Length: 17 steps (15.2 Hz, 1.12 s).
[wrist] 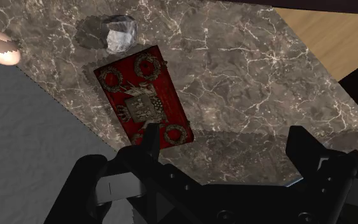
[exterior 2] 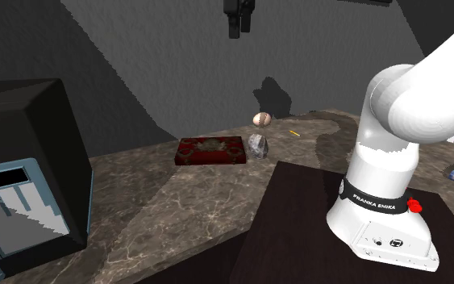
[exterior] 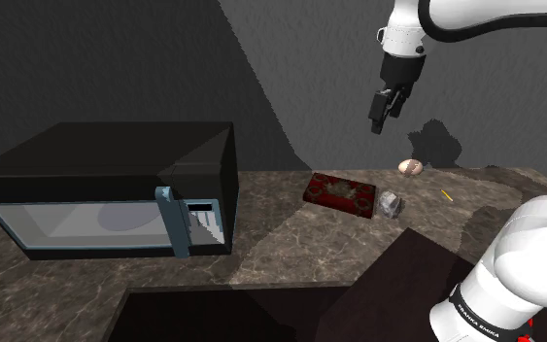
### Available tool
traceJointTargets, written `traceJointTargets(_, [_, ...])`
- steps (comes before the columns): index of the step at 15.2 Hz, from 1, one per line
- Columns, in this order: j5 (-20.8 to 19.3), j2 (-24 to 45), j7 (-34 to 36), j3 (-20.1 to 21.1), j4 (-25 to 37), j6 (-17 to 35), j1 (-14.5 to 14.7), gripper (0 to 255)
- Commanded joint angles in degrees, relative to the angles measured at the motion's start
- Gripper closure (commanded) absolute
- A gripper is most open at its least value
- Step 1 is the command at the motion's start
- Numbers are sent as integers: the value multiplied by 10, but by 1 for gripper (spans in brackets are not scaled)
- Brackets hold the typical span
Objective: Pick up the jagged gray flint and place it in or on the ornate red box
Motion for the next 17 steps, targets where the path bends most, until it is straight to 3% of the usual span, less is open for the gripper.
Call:
traceJointTargets(1, [0, 0, 0, 0, 0, 0, 0, 0])
traceJointTargets(9, [-5, 28, -48, -101, -79, 104, -39, 0])
traceJointTargets(17, [2, 107, -108, -204, -123, 214, -72, 0])
